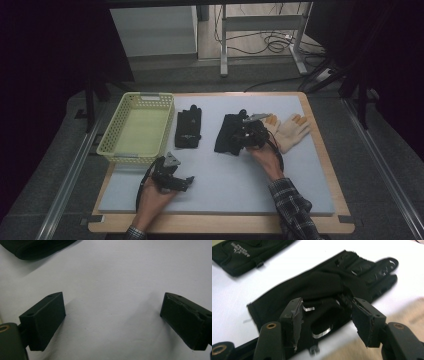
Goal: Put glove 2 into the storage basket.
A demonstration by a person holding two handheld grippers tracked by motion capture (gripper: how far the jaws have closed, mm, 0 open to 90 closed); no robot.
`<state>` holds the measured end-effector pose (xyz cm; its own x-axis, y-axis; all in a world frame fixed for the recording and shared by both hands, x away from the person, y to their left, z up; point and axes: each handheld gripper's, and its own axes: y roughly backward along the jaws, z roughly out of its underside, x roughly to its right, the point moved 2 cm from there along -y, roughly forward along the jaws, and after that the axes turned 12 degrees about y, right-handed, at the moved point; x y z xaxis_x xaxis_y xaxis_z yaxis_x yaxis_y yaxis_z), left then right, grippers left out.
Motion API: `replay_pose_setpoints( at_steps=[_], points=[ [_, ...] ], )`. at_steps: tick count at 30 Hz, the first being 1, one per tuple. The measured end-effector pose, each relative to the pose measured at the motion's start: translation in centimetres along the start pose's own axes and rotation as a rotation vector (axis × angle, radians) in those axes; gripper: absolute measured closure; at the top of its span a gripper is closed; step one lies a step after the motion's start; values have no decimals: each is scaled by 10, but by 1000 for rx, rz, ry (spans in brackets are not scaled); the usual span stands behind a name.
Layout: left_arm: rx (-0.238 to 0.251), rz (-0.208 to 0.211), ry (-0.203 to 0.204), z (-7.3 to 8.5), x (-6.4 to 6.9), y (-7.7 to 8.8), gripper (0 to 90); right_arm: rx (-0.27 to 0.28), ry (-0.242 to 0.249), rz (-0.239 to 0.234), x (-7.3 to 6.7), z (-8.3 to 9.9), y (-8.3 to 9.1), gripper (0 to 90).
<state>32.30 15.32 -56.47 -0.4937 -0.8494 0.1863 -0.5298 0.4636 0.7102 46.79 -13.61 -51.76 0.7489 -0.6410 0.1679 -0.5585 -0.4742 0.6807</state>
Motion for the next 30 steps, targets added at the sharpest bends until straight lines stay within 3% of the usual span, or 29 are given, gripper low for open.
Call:
replay_pose_setpoints(
  at_steps=[4,11,15,19,20,21,22,25,27,30],
  points=[
    [0,0,0,0,0,0,58,-19,-9,11,4,-7,-14,401],
    [0,0,0,0,0,0,58,-50,-28,50,13,-17,-40,279],
    [0,1,1,0,0,0,59,-70,-29,76,18,-18,-50,270],
    [0,0,0,0,0,0,58,-96,1,81,16,-21,-55,284],
    [0,1,1,0,0,0,58,-93,-5,78,16,-21,-56,312],
    [0,0,0,0,0,0,59,-87,-17,60,15,-19,-54,414],
    [0,0,0,0,0,0,59,-75,-44,12,15,-18,-54,515],
    [1,-1,-1,0,0,0,59,-56,-56,10,13,-16,-53,611],
    [1,-1,0,0,0,0,59,-56,-61,-2,12,-16,-51,739],
    [1,0,0,0,0,0,59,-51,-84,-13,10,-17,-51,818]
  ],
)
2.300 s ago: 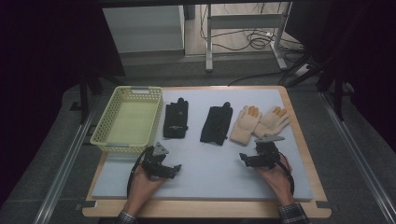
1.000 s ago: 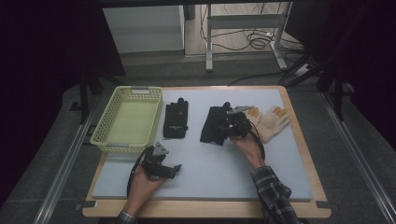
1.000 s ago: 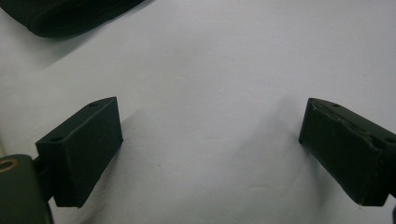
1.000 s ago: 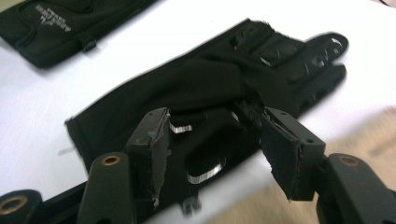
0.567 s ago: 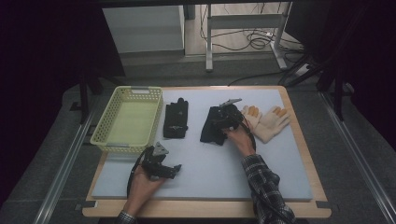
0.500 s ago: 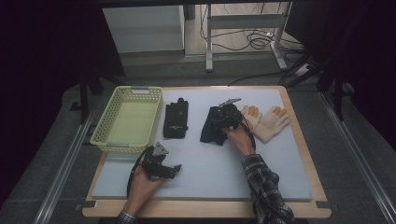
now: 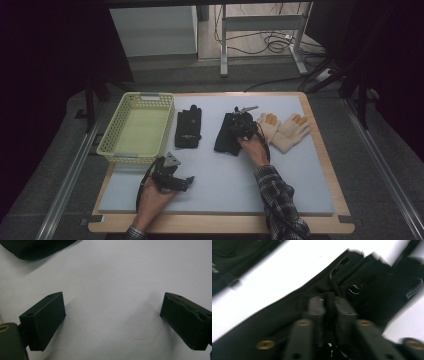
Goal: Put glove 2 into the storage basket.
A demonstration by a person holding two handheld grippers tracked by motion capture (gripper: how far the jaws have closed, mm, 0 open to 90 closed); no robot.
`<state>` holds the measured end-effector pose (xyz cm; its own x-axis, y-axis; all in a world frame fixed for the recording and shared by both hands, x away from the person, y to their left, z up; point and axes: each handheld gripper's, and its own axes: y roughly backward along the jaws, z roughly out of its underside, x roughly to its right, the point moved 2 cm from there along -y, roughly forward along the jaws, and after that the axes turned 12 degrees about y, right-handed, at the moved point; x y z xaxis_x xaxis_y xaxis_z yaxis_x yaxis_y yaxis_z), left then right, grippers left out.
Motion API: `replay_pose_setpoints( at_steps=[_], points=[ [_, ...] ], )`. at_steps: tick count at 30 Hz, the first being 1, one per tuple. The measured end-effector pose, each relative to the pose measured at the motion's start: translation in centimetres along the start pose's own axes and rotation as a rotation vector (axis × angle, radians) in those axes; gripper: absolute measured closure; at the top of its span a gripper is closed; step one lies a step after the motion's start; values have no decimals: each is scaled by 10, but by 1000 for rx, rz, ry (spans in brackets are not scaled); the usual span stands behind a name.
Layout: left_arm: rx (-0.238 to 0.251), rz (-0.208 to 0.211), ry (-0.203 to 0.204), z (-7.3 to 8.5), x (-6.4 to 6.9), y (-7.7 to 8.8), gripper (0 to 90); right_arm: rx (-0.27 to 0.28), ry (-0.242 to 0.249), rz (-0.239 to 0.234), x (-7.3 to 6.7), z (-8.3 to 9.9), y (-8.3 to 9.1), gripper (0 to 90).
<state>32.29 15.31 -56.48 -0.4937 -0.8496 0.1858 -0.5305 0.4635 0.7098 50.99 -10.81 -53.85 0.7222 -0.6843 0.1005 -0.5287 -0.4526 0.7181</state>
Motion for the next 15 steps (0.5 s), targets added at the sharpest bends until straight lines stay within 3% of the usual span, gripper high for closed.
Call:
replay_pose_setpoints(
  at_steps=[6,10,15],
  points=[
    [-1,1,0,0,0,0,59,-2,14,10,-1,-3,5,832],
    [1,0,3,0,0,0,59,46,11,-8,-3,-7,21,832],
    [0,-1,1,0,0,0,59,86,63,-50,-20,-12,51,831]
  ],
)
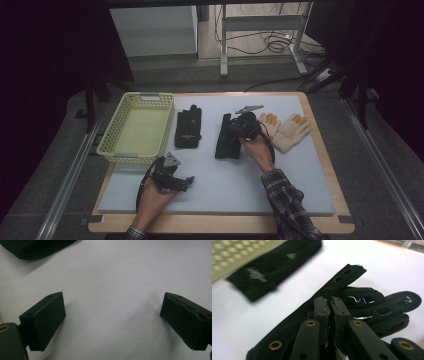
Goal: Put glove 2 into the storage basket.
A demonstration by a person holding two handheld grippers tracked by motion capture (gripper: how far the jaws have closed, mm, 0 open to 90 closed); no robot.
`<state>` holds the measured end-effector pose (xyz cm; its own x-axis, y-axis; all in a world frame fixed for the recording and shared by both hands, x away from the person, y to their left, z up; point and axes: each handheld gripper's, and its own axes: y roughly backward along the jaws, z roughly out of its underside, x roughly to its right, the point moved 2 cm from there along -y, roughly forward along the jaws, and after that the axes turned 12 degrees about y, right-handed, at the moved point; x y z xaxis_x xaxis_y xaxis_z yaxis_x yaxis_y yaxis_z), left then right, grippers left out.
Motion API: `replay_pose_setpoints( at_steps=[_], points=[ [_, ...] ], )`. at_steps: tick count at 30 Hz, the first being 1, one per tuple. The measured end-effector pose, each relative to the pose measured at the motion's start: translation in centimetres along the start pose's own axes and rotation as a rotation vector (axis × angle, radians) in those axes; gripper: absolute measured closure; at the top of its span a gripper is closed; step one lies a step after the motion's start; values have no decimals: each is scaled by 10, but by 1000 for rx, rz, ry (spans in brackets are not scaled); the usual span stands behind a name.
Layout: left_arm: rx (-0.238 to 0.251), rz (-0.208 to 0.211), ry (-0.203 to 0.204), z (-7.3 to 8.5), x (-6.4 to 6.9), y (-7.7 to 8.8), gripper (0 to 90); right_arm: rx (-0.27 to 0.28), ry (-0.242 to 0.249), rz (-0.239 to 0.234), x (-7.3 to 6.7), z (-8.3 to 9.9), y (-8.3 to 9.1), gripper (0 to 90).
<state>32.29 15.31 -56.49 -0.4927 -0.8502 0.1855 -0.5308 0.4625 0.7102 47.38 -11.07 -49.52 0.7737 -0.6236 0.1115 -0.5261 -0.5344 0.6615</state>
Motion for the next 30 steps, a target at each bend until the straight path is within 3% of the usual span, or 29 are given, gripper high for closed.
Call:
replay_pose_setpoints(
  at_steps=[8,11,12,14,18,19,22,24,30],
  points=[
    [3,1,1,0,0,0,59,62,14,-73,-34,-2,39,829],
    [2,1,-1,0,0,0,59,74,19,-101,-50,4,50,826],
    [2,0,-1,0,0,0,59,80,11,-125,-62,13,54,825],
    [3,0,1,0,0,0,59,71,4,-146,-72,23,54,824],
    [0,1,0,0,0,0,59,60,10,-140,-83,39,52,815],
    [0,1,0,0,0,0,59,31,25,-139,-88,51,47,765],
    [0,1,-1,0,0,0,59,1,59,-140,-89,60,43,573],
    [0,1,-1,0,0,0,59,14,51,-131,-83,59,45,508],
    [0,0,-3,0,0,0,59,49,43,-105,-66,43,43,514]
  ],
)
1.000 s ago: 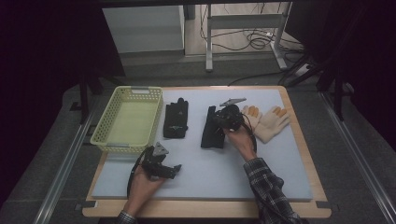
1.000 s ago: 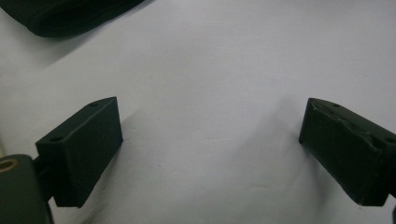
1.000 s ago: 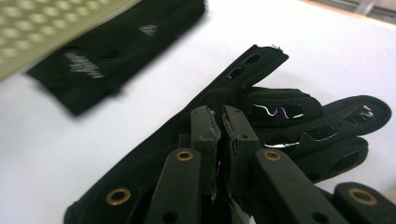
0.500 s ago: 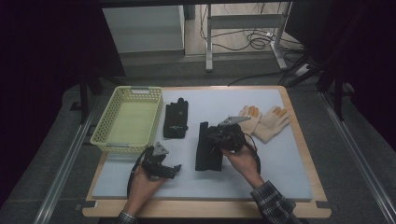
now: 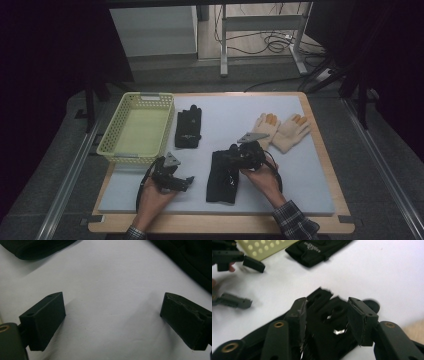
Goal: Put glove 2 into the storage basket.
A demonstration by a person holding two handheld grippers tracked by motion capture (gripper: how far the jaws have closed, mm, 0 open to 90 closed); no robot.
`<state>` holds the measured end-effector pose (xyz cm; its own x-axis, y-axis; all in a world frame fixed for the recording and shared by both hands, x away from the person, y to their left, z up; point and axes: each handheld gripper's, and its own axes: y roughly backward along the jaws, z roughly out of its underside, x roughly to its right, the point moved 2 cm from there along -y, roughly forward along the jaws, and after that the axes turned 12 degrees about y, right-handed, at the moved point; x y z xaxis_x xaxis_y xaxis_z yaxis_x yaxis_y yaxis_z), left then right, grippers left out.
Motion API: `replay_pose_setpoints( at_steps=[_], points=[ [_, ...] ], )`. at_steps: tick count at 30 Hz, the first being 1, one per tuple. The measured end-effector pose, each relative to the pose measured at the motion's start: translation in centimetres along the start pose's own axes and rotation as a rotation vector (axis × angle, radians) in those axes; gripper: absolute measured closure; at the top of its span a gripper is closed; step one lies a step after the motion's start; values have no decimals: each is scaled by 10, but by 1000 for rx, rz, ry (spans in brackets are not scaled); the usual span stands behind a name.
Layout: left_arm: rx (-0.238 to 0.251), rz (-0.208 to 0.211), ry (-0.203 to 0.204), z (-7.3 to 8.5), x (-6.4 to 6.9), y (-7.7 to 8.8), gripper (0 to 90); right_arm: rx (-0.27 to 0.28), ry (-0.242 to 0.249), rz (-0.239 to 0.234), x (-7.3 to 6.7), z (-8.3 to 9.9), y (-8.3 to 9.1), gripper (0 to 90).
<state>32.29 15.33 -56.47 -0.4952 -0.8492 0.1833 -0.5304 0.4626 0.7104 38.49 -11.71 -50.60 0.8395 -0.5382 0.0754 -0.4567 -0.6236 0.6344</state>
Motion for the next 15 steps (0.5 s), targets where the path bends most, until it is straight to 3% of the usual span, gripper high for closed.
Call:
replay_pose_setpoints(
  at_steps=[4,7,15],
  points=[
    [0,1,3,0,0,0,59,-4,5,-9,5,-11,-11,585],
    [2,-1,2,0,0,0,59,-22,27,-14,8,-30,-30,656],
    [-1,0,1,0,0,0,59,-45,83,-22,10,-62,-66,664]
  ],
)
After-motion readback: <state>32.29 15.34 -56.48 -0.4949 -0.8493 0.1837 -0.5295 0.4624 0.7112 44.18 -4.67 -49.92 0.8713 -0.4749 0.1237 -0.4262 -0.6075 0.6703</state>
